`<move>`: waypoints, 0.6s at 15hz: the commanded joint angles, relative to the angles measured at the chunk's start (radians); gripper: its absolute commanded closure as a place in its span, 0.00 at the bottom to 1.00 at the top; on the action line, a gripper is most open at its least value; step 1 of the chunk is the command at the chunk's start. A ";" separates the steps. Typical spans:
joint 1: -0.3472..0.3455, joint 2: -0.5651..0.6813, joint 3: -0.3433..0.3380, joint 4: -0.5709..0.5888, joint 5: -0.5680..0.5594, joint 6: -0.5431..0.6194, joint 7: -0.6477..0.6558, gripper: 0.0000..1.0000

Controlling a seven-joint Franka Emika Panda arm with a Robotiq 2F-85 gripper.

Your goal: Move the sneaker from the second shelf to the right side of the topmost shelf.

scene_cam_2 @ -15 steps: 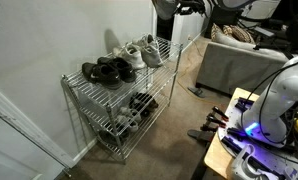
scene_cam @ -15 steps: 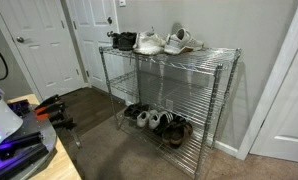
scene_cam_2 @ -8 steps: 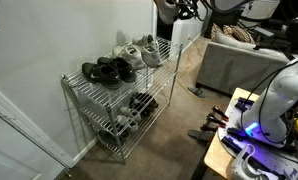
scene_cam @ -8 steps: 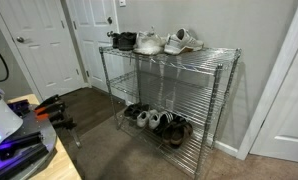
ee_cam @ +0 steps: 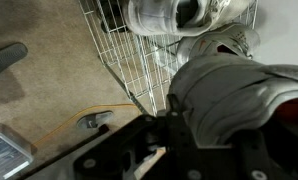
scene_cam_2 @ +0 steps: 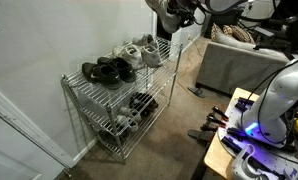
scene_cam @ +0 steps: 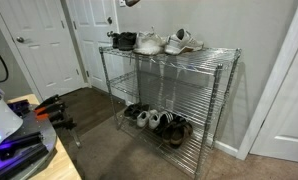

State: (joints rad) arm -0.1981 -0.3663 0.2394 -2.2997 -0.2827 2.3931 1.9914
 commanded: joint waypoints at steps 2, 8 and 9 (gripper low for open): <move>0.032 0.005 -0.027 0.002 -0.013 -0.004 0.008 0.86; 0.041 0.031 -0.043 0.039 0.018 -0.043 -0.020 0.94; 0.043 0.056 -0.055 0.079 0.033 -0.086 -0.028 0.94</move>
State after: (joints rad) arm -0.1848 -0.3585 0.2280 -2.2996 -0.2808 2.3818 1.9911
